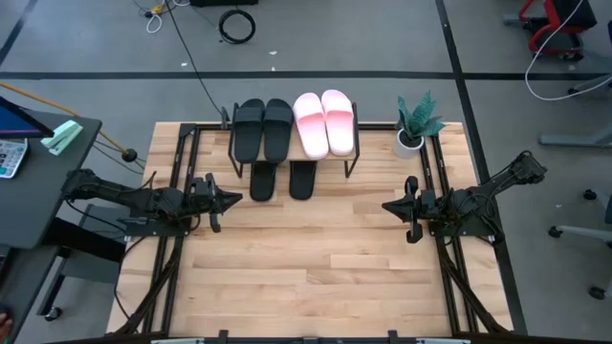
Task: Pick and place slides into the shelf
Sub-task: Return to Home Position
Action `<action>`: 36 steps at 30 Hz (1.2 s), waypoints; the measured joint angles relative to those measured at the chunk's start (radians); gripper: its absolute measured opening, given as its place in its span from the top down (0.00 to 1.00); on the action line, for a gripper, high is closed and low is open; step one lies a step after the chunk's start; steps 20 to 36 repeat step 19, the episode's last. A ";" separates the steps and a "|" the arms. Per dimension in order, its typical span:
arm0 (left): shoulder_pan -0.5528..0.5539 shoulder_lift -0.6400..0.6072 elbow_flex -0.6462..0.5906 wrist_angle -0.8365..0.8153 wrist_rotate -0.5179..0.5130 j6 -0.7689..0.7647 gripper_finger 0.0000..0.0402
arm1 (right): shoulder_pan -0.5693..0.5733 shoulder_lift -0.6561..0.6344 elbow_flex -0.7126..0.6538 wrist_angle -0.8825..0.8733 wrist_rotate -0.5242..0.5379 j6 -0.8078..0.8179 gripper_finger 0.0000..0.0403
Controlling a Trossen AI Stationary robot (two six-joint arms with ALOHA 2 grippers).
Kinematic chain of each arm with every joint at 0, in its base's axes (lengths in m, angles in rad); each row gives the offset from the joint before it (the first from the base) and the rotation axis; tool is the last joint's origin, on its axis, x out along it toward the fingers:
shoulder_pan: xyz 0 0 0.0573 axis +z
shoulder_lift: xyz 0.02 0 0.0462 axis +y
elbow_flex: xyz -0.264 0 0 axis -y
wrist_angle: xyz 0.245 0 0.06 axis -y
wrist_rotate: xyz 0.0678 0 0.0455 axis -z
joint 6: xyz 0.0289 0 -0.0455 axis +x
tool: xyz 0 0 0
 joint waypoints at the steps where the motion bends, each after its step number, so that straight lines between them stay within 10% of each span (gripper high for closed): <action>1: 0.000 0.000 0.000 0.000 0.000 0.000 0.93 | 0.000 0.000 0.000 0.000 0.000 0.000 0.96; 36: 0.000 0.000 0.000 0.000 0.000 0.000 0.94 | 0.000 0.000 0.000 0.000 0.000 0.000 0.96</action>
